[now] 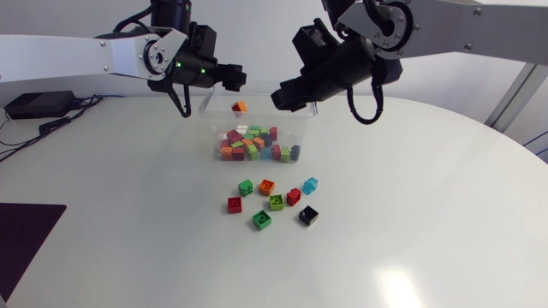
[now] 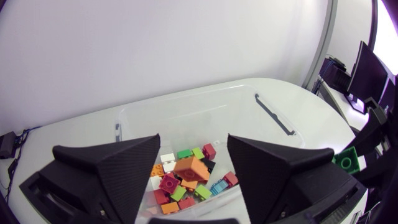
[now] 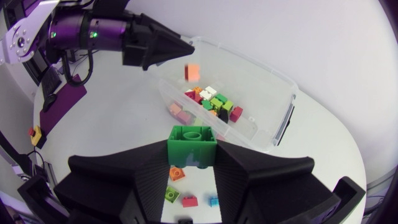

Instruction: Place the duplo bricks in the container

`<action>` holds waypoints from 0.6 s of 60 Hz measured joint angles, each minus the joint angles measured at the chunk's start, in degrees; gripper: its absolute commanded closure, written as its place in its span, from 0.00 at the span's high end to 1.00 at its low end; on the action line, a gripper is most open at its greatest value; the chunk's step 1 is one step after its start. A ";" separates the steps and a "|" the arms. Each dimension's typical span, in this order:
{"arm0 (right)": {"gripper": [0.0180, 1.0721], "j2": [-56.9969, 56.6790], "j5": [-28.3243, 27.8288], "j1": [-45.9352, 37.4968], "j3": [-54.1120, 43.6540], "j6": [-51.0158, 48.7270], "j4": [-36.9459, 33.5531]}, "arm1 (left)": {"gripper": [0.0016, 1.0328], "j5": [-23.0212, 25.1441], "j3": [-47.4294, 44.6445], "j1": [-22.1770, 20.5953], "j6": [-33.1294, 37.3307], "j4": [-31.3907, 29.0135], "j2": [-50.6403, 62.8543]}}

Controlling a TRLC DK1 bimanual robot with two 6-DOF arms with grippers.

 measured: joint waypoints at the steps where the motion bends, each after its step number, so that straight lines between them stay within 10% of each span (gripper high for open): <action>1: 0.26 0.33 0.02 -0.13 0.24 0.02 0.31 | 0.96 0.02 -0.87 0.13 0.00 0.39 -0.35; 36: 0.27 14.14 1.49 -4.37 9.68 2.14 11.67 | 0.94 11.08 -34.29 1.38 10.49 -2.58 -29.33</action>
